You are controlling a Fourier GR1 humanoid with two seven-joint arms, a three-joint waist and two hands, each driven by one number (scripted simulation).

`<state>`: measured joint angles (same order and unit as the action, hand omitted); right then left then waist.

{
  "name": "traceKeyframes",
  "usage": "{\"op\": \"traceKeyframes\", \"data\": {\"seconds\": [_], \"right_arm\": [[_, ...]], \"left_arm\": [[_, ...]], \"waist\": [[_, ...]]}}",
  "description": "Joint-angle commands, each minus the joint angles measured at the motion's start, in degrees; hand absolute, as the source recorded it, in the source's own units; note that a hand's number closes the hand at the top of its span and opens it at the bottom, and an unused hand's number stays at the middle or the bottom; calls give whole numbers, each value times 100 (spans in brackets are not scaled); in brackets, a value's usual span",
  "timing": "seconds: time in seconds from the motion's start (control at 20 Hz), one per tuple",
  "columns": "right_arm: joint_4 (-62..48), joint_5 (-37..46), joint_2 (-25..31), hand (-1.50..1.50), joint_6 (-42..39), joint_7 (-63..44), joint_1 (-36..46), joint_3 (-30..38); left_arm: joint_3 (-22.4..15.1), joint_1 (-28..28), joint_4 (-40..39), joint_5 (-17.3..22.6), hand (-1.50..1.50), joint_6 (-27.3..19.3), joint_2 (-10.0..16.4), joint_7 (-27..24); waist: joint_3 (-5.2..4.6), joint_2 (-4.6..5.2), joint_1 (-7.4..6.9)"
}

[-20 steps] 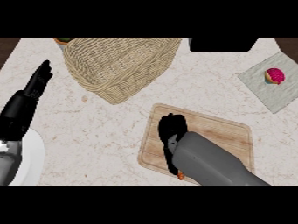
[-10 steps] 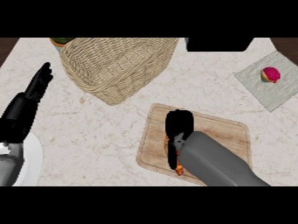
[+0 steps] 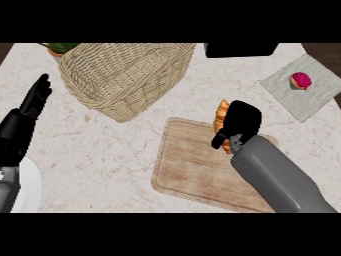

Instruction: Pick the croissant from the cutting board and place it in the basket

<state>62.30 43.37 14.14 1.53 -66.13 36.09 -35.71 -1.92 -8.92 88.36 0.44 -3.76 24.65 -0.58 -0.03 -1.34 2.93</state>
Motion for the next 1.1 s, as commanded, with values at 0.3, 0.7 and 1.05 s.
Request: {"op": "traceKeyframes", "data": {"seconds": [0.3,0.7,1.05], "right_arm": [[1924,1664,-132,150,1968,-724,827,1032],[2169,2379,-920,150,761,-754,2243,1629],[461,1852,-1399,150,657,-340,3924,2682]], "left_arm": [[67,20,-4,26,0,81,46,-89],[-46,73,48,-155,0,177,-56,-378],[-80,-387,47,-151,0,235,-145,45]], "waist": [[5,-6,-20],[-3,118,-336],[-5,158,-454]]}}
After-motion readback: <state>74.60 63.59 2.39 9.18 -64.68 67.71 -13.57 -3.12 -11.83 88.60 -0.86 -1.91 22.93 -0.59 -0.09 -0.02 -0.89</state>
